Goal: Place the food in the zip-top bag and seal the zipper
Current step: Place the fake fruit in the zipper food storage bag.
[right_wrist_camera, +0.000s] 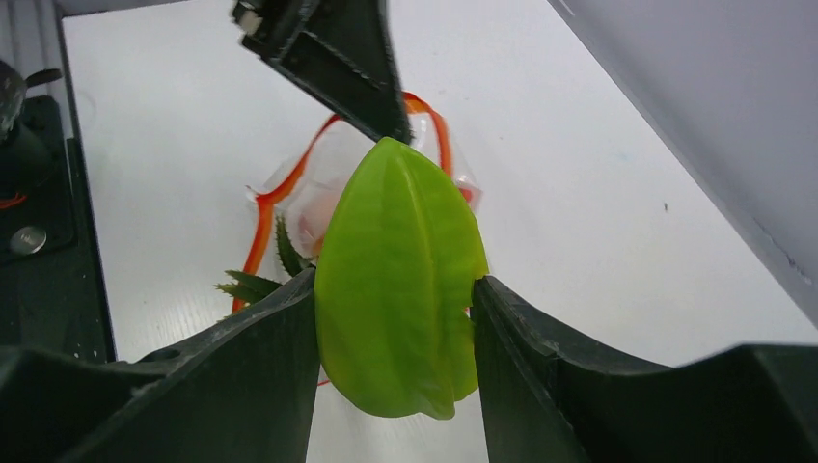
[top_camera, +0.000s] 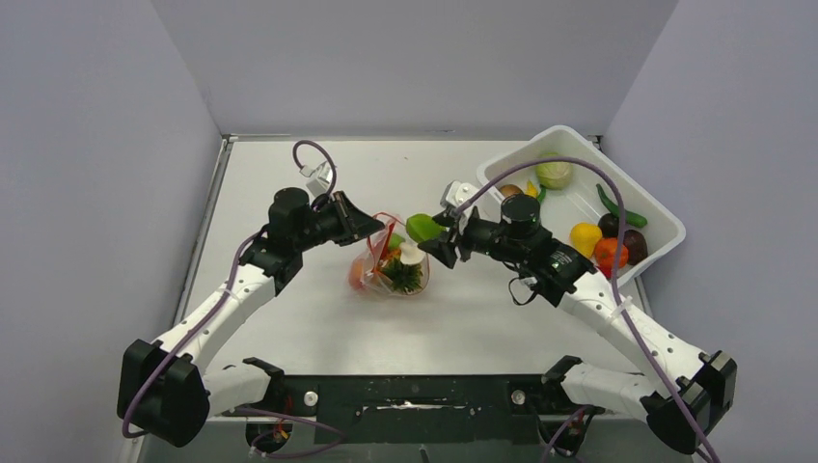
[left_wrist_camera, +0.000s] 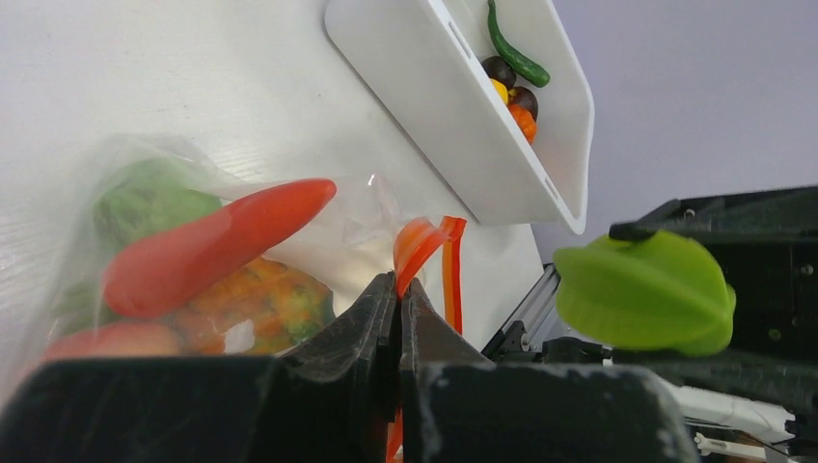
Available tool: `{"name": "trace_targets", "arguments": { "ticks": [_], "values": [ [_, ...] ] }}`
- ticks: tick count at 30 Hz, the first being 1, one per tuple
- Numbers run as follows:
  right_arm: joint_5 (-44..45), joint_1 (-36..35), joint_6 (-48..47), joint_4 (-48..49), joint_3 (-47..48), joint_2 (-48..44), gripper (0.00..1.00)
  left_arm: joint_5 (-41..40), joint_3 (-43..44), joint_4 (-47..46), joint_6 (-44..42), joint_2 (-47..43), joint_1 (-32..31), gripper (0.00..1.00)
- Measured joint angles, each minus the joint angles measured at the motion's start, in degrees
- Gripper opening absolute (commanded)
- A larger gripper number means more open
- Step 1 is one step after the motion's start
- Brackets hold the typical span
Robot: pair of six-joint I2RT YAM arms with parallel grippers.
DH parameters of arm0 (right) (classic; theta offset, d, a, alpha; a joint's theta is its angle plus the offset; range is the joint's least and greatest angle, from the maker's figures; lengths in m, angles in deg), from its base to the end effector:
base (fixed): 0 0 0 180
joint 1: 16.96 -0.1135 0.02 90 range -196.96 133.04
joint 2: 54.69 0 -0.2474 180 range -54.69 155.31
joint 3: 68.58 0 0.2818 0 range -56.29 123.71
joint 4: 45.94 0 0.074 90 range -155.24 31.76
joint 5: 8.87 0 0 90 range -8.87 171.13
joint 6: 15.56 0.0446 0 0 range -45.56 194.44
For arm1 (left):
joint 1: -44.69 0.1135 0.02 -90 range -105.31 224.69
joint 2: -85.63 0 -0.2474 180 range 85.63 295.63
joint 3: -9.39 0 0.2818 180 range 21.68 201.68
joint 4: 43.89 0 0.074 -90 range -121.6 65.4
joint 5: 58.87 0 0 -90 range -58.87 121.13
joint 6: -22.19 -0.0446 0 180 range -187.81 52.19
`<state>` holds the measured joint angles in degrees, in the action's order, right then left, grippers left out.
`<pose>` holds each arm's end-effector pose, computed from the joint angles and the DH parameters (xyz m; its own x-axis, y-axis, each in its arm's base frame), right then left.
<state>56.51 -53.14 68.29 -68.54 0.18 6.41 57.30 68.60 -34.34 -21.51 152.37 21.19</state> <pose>0.2234 0.1864 0.3381 -0.1146 -0.2045 -0.9721 -0.8789 0.4770 0.0033 0.2771 -0.1419 0.2704 -0.7243 -0.3926 -0.5668 0.3196 0.5372 -0.7806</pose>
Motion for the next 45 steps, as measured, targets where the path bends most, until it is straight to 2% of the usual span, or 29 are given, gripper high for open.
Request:
{"name": "trace_targets", "arguments": {
  "ticks": [5, 14, 28, 35, 40, 45],
  "values": [
    [-0.24, -5.64, -8.90, 3.37, -1.84, 1.79, 0.49, 0.04, 0.04, 0.50, -0.22, 0.28, 0.00, 0.00],
    [-3.37, -5.88, -20.92, 4.20, -1.51, 9.35, 0.50, 1.68, 1.40, 1.53, -0.48, 0.52, 0.00, 0.00],
    [-1.18, -8.13, -24.09, 5.57, -1.14, 15.34, 0.52, 2.86, 3.78, 2.93, -1.51, 1.70, -0.02, 0.00],
    [4.66, -8.55, -23.76, 5.95, 0.92, 17.99, 0.63, 3.21, 3.82, 2.97, -1.51, 1.77, -0.07, 0.00],
    [6.84, -8.52, -22.77, 5.40, 3.21, 18.49, 0.85, 3.26, 3.82, 2.97, -1.49, 1.77, -0.07, 0.00],
    [6.51, -8.55, -20.55, 5.29, 3.52, 18.23, 0.89, 3.26, 3.82, 2.97, -1.49, 1.77, -0.07, 0.00]
  ]
}}
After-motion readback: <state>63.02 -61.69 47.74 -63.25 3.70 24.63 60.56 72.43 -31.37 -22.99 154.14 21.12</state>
